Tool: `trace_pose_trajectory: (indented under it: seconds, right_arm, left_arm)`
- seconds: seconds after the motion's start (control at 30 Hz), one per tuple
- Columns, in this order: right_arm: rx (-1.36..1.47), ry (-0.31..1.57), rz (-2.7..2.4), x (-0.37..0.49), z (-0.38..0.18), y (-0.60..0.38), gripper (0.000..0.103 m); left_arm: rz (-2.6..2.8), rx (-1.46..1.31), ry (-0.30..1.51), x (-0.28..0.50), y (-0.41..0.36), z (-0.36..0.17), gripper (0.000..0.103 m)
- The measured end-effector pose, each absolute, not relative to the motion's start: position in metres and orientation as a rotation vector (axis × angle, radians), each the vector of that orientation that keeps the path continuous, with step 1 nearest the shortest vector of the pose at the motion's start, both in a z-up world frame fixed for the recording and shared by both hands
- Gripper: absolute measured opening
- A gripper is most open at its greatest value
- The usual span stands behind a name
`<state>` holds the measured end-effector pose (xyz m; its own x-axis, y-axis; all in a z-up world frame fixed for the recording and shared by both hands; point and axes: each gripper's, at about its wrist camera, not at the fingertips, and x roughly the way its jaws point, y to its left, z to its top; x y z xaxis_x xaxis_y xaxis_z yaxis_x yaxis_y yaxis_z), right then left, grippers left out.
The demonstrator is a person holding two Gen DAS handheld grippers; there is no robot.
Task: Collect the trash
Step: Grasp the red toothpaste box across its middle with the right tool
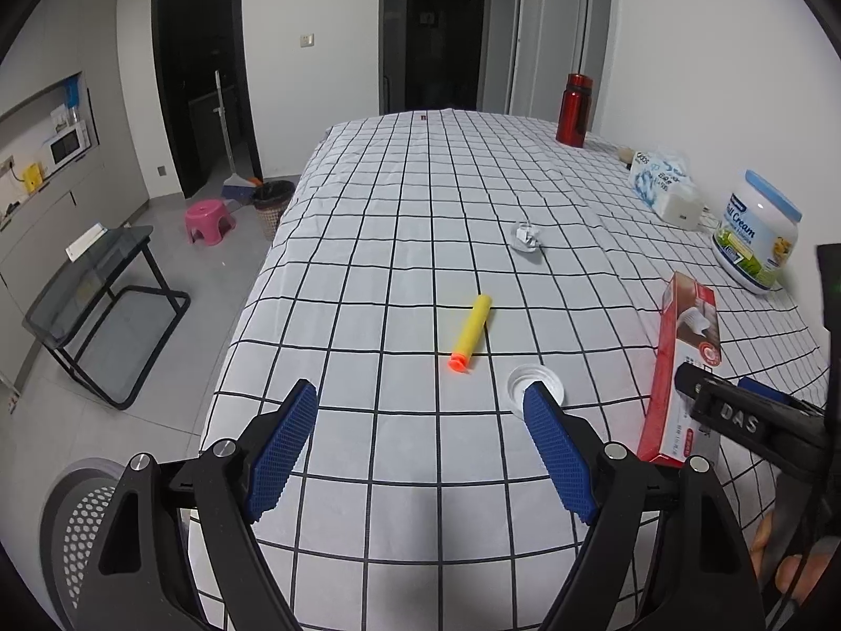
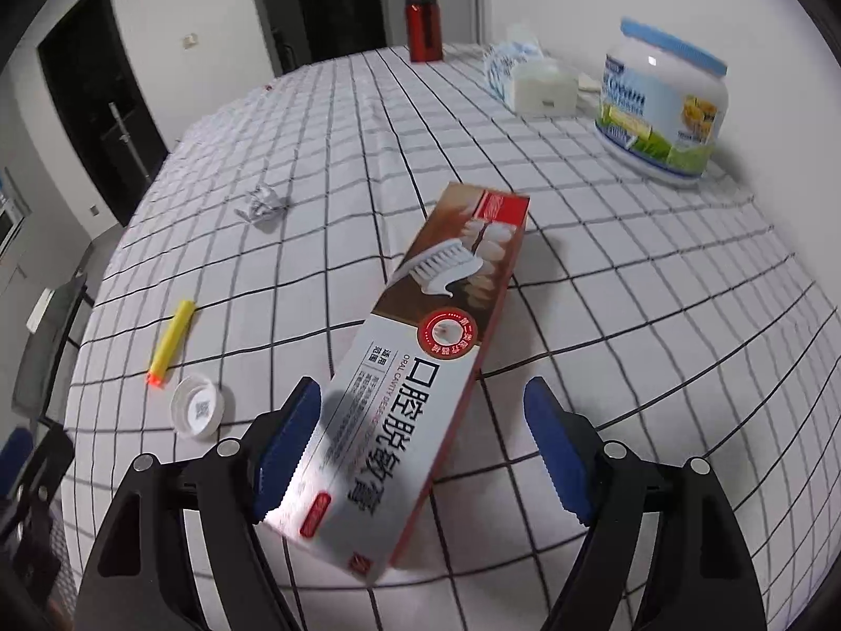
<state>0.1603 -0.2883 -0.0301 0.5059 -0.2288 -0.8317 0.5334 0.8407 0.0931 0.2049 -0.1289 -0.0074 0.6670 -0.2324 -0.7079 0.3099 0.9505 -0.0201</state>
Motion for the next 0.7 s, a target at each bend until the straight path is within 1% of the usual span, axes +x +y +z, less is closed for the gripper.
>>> trace_pose_trajectory:
  seconds: [0.03, 0.17, 0.27, 0.37, 0.47, 0.5, 0.53, 0.57, 0.6, 0.67, 0.7]
  right_arm:
    - [0.371, 0.937, -0.477, 0.163, -0.032, -0.289, 0.079]
    - [0.365, 0.948, -0.500, 0.174, -0.038, -0.288, 0.080]
    - [0.333, 0.966, -0.496, 0.183, -0.042, -0.285, 0.080]
    - [0.297, 1.024, -0.478, 0.188, -0.052, -0.284, 0.080]
    - [0.307, 1.019, -0.458, 0.180, -0.057, -0.289, 0.078]
    - [0.311, 1.013, -0.454, 0.177, -0.058, -0.292, 0.076]
    - [0.311, 1.007, -0.444, 0.172, -0.060, -0.295, 0.068]
    - [0.313, 1.005, -0.432, 0.170, -0.060, -0.298, 0.064]
    - [0.313, 0.999, -0.414, 0.167, -0.060, -0.300, 0.063]
    - [0.313, 0.984, -0.372, 0.161, -0.059, -0.304, 0.053]
    - [0.315, 0.978, -0.356, 0.159, -0.058, -0.306, 0.052]
  left_arm:
    - [-0.306, 0.108, 0.786, 0.206, -0.129, -0.009, 0.079]
    - [-0.307, 0.117, 0.797, 0.207, -0.130, -0.013, 0.079]
    - [-0.306, 0.119, 0.800, 0.206, -0.131, -0.016, 0.079]
    - [-0.303, 0.125, 0.804, 0.205, -0.130, -0.017, 0.079]
    - [-0.300, 0.128, 0.805, 0.206, -0.131, -0.017, 0.079]
    - [-0.298, 0.129, 0.810, 0.206, -0.131, -0.018, 0.079]
    - [-0.298, 0.129, 0.813, 0.206, -0.132, -0.019, 0.079]
    - [-0.299, 0.128, 0.819, 0.207, -0.133, -0.021, 0.079]
    - [-0.299, 0.128, 0.823, 0.207, -0.135, -0.021, 0.079]
    - [-0.300, 0.127, 0.830, 0.207, -0.136, -0.023, 0.079]
    - [-0.300, 0.128, 0.835, 0.206, -0.137, -0.025, 0.079]
